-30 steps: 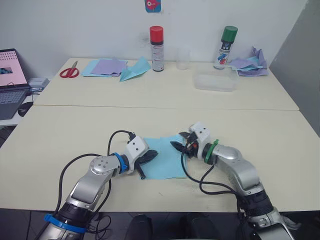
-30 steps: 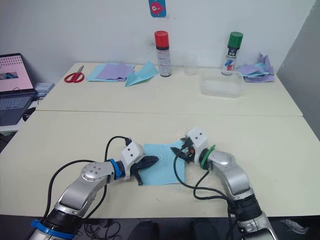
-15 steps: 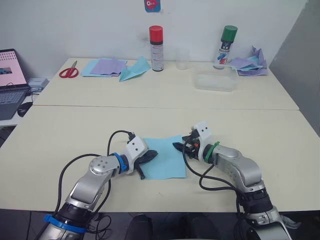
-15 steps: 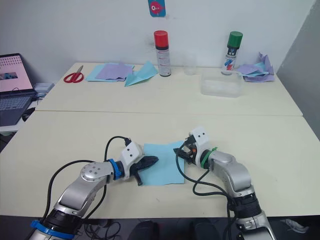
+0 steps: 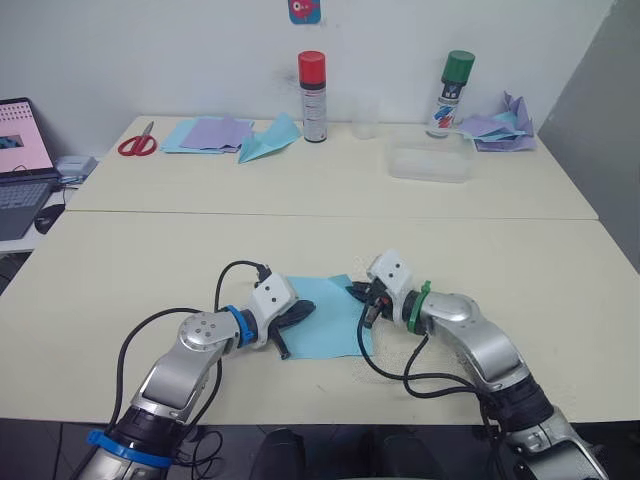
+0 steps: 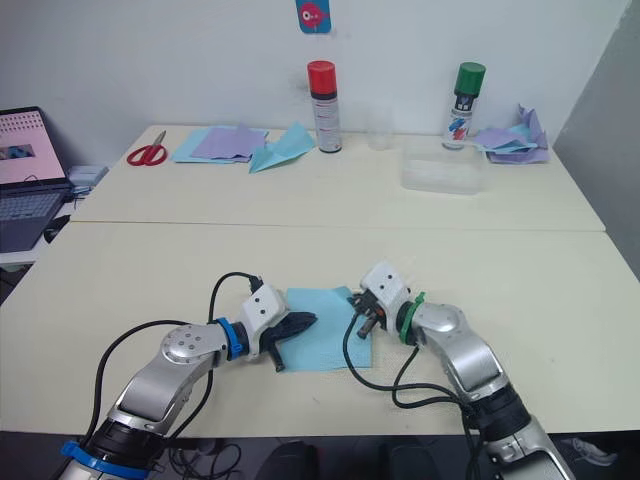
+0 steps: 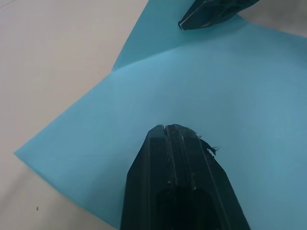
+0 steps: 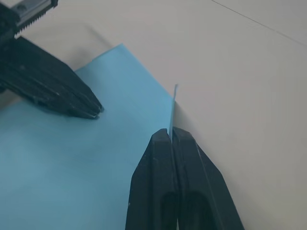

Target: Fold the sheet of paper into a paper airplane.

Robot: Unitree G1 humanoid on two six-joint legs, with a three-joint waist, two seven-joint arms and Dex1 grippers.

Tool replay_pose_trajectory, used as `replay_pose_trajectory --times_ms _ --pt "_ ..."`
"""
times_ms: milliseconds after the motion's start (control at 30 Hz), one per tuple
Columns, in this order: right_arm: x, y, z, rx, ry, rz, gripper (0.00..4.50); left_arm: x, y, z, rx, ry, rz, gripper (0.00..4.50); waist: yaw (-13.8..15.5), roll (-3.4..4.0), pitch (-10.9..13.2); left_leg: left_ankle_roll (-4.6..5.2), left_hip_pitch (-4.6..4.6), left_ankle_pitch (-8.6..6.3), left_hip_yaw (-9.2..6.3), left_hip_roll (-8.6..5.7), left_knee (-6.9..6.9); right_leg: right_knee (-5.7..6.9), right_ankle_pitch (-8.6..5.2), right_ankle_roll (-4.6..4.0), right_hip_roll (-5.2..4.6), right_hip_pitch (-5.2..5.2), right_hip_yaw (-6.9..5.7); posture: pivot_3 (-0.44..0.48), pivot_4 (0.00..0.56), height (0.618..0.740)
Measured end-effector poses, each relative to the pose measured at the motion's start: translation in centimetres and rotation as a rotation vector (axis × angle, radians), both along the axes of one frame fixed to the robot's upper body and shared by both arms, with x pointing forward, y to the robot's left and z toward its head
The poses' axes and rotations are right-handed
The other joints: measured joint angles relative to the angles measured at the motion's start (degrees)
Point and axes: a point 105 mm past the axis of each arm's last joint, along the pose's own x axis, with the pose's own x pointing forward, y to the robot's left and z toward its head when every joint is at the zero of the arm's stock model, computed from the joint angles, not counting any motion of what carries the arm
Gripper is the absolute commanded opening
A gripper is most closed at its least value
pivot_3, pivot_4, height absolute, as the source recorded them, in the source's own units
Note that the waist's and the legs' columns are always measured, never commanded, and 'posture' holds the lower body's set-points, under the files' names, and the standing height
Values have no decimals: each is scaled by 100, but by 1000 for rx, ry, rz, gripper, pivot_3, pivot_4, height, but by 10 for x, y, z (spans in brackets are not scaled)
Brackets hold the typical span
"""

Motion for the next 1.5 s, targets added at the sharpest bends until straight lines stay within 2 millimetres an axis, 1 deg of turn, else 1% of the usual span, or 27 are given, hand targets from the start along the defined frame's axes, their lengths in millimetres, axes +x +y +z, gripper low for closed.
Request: replay_pose_trajectory --times_ms 400,800,967,1167,1500 --pt "-2 7 -13 -178 -118 126 18 1 1 0 2 0 0 0 1 0 0 0 2 0 0 0 0 1 0 0 0 1 0 0 150 740" --pt "-4 7 -15 -202 -118 160 18 6 4 3 9 1 -7 0 1 0 0 0 2 0 0 1 -1 1 -1 -1 0 1 -1 0 150 740" --pt "-3 10 -16 -210 -120 167 18 9 7 7 -20 20 -8 0 1 0 0 0 1 0 0 2 -2 1 -1 -1 2 -1 -2 0 150 740" --pt "-2 12 -17 -227 -124 176 18 19 14 9 -25 32 24 0 -19 0 0 0 2 0 0 3 -2 2 -1 -1 4 -2 -1 0 150 740" --pt "1 16 -18 -227 -95 157 18 30 16 11 -25 36 39 0 -29 -1 0 0 28 0 -1 6 -3 10 1 -1 6 12 0 0 150 740"
